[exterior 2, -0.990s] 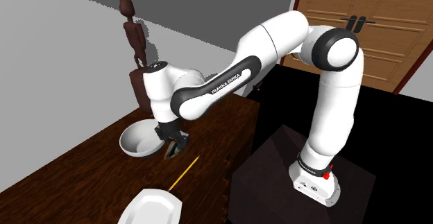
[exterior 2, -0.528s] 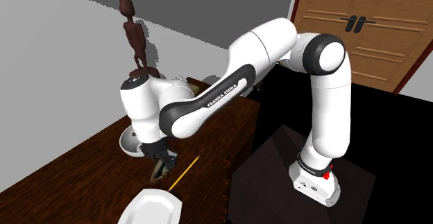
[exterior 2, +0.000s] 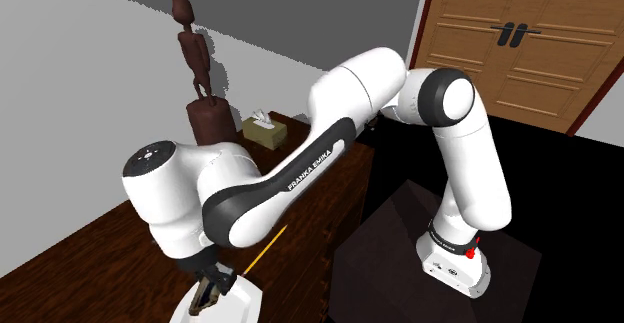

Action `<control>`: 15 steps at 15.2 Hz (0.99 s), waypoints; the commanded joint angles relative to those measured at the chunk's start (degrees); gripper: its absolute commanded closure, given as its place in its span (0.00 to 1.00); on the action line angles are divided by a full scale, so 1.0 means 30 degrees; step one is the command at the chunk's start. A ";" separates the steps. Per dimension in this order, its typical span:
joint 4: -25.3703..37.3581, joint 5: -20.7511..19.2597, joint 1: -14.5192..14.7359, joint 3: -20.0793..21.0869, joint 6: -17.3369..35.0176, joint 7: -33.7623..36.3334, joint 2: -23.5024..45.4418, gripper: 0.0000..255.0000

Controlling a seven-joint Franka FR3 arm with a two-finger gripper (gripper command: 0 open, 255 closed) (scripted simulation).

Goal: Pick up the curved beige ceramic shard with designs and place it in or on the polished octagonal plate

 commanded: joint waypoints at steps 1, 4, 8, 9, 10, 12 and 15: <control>0.0760 -0.0390 0.0849 -0.0197 -0.0153 0.0562 0.0691 1.00; 0.0309 -0.0578 0.0859 -0.0334 0.0475 0.0666 0.0924 1.00; -0.0216 -0.0865 0.0905 -0.0538 0.1280 0.0819 0.1284 1.00; -0.0334 -0.0941 0.0923 -0.0593 0.1477 0.0859 0.1382 1.00; -0.0447 -0.1019 0.0943 -0.0651 0.1671 0.0899 0.1483 1.00; -0.0658 -0.1179 0.0990 -0.0772 0.2054 0.0982 0.1693 1.00; -0.0881 -0.1377 0.1056 -0.0923 0.2497 0.1082 0.1956 1.00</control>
